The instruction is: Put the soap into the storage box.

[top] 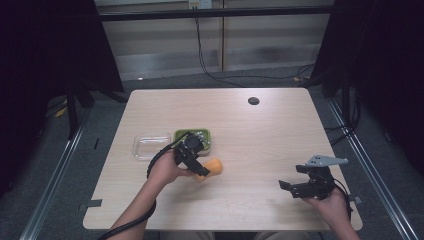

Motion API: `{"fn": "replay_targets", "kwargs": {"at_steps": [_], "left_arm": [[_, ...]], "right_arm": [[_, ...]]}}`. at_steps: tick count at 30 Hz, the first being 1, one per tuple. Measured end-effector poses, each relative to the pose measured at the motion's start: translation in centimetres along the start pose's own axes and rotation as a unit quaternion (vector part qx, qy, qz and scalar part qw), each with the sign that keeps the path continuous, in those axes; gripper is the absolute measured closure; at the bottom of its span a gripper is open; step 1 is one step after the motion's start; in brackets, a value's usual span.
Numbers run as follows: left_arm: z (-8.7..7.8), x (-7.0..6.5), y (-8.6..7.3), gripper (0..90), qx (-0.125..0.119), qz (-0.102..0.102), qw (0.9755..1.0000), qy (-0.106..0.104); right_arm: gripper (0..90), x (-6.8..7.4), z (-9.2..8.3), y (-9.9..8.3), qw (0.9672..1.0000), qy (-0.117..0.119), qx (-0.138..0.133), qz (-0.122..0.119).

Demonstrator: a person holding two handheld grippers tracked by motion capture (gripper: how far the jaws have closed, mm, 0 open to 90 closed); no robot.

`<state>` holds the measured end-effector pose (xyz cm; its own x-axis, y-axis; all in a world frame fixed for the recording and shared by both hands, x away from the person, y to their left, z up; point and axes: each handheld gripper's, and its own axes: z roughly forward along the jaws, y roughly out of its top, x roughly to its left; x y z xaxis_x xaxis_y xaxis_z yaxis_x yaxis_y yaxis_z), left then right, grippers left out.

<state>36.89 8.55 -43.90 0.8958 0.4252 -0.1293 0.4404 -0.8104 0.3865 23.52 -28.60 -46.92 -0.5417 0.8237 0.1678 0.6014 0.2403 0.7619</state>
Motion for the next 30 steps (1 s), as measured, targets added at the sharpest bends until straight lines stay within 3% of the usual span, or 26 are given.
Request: {"fn": "replay_targets", "kwargs": {"at_steps": [5, 7, 9, 16, 17, 22, 23, 24, 27, 30], "left_arm": [[0.5, 0.3, 0.7, 28.4, 0.018, 0.006, 0.9998, -0.003], [0.8, 0.3, 0.8, 29.9, 0.012, 0.0, 0.9999, -0.003], [1.2, 0.4, 0.9, 31.8, 0.024, -0.002, 0.9997, -0.009], [2.1, 0.4, 1.5, 33.6, 0.045, -0.002, 0.999, -0.003], [2.2, 0.5, 1.6, 33.9, 0.056, 0.01, 0.9984, 0.0], [2.8, 0.3, 1.7, 34.1, 0.051, -0.009, 0.9987, -0.006], [3.0, 0.3, 1.7, 34.1, 0.057, -0.008, 0.9983, -0.009], [3.0, 0.4, 1.8, 34.1, 0.067, 0.006, 0.9977, -0.006], [3.2, 0.4, 1.8, 34.0, 0.07, 0.001, 0.9976, -0.006], [3.5, 0.3, 2.0, 33.9, 0.073, 0.009, 0.9973, -0.003]], "right_arm": [[8.0, 0.0, 0.0, 0.0, 1.0, 0.0, 0.0, 0.002], [8.0, 0.0, 0.0, 0.0, 1.0, -0.001, -0.001, 0.004], [8.0, -0.1, -0.1, 0.0, 1.0, 0.0, -0.003, 0.006], [8.0, -0.2, -0.2, 0.0, 0.9999, -0.001, -0.007, 0.008], [8.0, -0.2, -0.2, 0.0, 0.9999, -0.001, -0.007, 0.008], [8.0, -0.2, -0.2, 0.0, 0.9999, 0.0, -0.008, 0.008], [8.0, -0.2, -0.2, 0.0, 0.9999, -0.001, -0.008, 0.01], [8.0, -0.3, -0.3, 0.0, 0.9999, 0.0, -0.008, 0.011], [8.0, -0.3, -0.3, 0.0, 0.9999, 0.001, -0.009, 0.009], [8.0, -0.4, -0.3, 0.0, 0.9999, 0.001, -0.011, 0.012]]}}
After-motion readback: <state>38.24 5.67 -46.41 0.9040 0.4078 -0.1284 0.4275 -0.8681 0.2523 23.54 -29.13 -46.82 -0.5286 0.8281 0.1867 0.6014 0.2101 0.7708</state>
